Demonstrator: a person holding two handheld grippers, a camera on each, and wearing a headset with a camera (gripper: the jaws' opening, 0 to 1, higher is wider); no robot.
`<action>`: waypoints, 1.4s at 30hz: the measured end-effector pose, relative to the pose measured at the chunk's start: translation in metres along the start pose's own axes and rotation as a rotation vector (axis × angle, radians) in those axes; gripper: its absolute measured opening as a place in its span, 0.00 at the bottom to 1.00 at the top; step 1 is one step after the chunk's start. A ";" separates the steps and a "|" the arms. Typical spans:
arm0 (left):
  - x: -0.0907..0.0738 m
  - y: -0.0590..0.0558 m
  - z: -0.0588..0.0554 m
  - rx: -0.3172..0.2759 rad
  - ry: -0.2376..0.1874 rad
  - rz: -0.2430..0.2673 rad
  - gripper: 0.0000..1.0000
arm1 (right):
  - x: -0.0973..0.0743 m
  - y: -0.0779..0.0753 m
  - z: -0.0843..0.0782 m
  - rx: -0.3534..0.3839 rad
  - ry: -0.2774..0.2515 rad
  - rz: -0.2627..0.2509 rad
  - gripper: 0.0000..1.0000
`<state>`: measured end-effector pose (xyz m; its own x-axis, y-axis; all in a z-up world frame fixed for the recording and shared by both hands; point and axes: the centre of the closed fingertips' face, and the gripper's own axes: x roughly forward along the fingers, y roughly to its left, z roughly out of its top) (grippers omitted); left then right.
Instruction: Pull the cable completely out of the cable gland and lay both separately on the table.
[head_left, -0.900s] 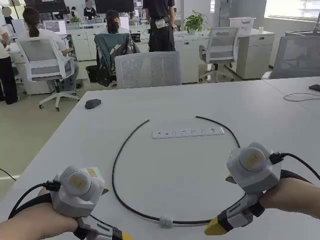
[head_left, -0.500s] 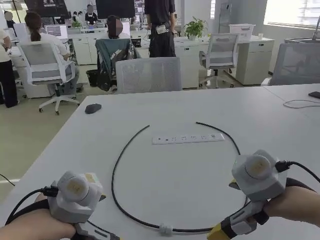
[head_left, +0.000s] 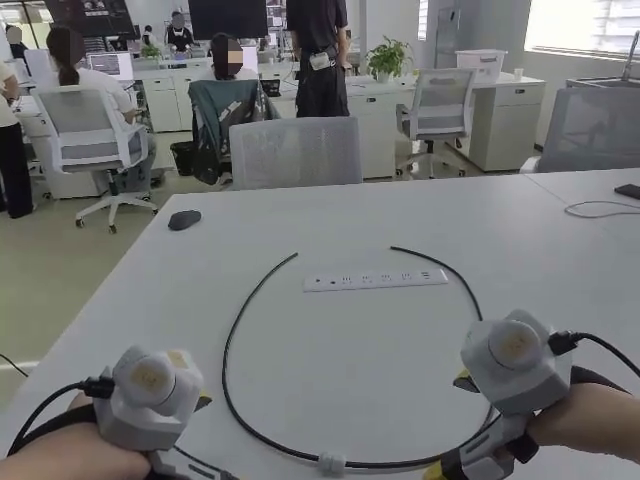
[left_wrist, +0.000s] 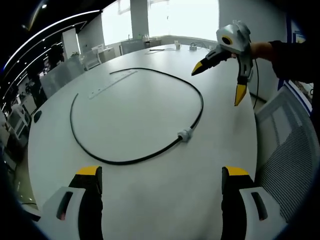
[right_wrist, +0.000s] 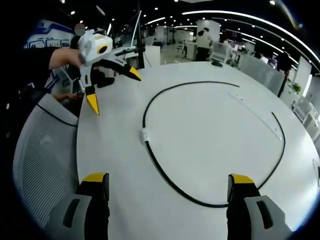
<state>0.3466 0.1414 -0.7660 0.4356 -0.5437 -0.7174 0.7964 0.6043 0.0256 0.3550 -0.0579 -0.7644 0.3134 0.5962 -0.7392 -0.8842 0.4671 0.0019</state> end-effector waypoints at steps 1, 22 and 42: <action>0.000 0.000 0.000 0.000 0.000 -0.001 1.00 | 0.000 0.000 0.001 0.002 -0.003 0.001 1.00; 0.007 0.006 0.000 -0.034 -0.009 -0.013 0.99 | 0.008 -0.003 0.010 0.028 -0.037 0.028 0.98; 0.023 0.017 -0.006 -0.033 -0.004 0.002 0.99 | 0.027 -0.008 0.019 0.011 -0.034 0.029 0.94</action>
<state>0.3676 0.1429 -0.7861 0.4388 -0.5451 -0.7143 0.7812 0.6243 0.0035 0.3769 -0.0333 -0.7717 0.2991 0.6316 -0.7152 -0.8894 0.4562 0.0309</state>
